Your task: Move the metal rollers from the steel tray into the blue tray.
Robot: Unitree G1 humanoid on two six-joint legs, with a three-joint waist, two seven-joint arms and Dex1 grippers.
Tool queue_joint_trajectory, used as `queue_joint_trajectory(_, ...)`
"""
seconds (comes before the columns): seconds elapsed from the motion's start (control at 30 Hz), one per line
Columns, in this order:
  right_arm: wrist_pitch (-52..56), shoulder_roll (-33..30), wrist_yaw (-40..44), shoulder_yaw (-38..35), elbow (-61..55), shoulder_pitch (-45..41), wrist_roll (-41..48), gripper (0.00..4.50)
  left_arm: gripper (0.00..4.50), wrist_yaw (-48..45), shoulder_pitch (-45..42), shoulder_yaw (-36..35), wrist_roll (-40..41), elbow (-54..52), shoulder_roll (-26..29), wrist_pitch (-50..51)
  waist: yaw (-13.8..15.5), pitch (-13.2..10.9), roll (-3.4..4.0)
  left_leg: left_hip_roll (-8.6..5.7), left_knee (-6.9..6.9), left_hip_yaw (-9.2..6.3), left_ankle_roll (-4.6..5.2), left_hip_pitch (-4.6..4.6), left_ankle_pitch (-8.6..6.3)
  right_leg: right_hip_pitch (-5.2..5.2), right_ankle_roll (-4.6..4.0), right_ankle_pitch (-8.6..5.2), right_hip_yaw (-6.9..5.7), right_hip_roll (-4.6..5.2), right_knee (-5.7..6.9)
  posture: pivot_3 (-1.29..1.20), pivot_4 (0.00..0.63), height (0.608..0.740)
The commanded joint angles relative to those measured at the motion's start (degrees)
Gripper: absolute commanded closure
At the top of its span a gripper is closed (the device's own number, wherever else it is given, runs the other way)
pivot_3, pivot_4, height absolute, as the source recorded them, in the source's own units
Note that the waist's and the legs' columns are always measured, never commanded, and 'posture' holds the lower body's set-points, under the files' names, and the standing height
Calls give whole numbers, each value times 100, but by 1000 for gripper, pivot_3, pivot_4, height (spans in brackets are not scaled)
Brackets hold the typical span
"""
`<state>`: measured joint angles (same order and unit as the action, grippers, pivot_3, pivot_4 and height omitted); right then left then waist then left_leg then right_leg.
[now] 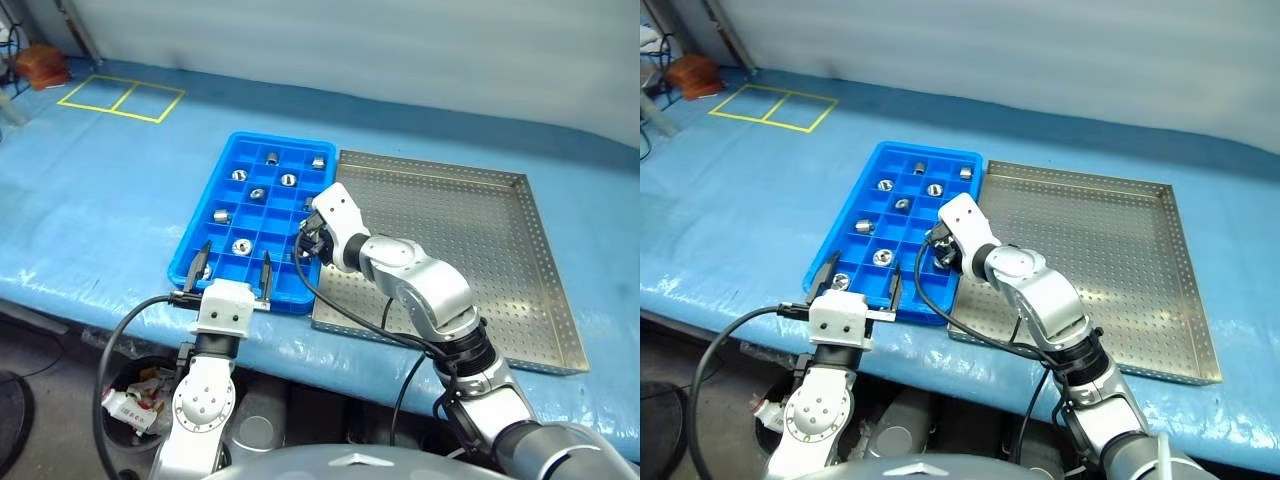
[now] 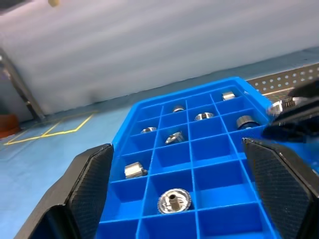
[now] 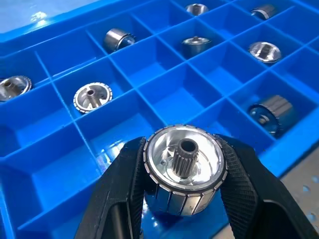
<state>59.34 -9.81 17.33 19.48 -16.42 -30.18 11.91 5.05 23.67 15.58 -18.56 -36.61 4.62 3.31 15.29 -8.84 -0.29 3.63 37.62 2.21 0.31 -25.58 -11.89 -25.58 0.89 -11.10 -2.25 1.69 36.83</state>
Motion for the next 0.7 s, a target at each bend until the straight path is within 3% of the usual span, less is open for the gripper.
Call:
queue_joint_trajectory(0.03, -24, 70, 113, 92, -35, -25, 42, 2751, 0, -42, 166, 9, -32, -367, 18, -177, 175, 0, 0, 2, 0, 2, -3, -1, -2, -2, -1, -1, -2, 0, -2, 541, 150, 740)
queue_joint_trajectory(0.33, 134, 58, 252, 229, 44, 182, 70, 2751, 0, -253, 252, 137, -25, -477, -32, 20, 805, 2, 0, 12, 0, 10, -37, -9, -22, -11, -7, -6, -18, 1, -6, 535, 150, 740)
queue_joint_trajectory(0.67, 682, -238, 393, 152, -841, 613, 332, 2751, 0, -435, 132, 114, 110, -333, -20, 20, 1029, 5, 1, 15, 1, 9, -50, -7, -30, -16, -10, -10, -28, 2, -7, 476, 150, 740)
queue_joint_trajectory(0.7, 710, -252, 406, 143, -909, 644, 373, 2401, 0, -454, 106, 111, 132, -301, -11, 7, 1035, 5, 1, 15, 1, 9, -50, -7, -30, -15, -10, -10, -29, 2, -8, 476, 150, 740)
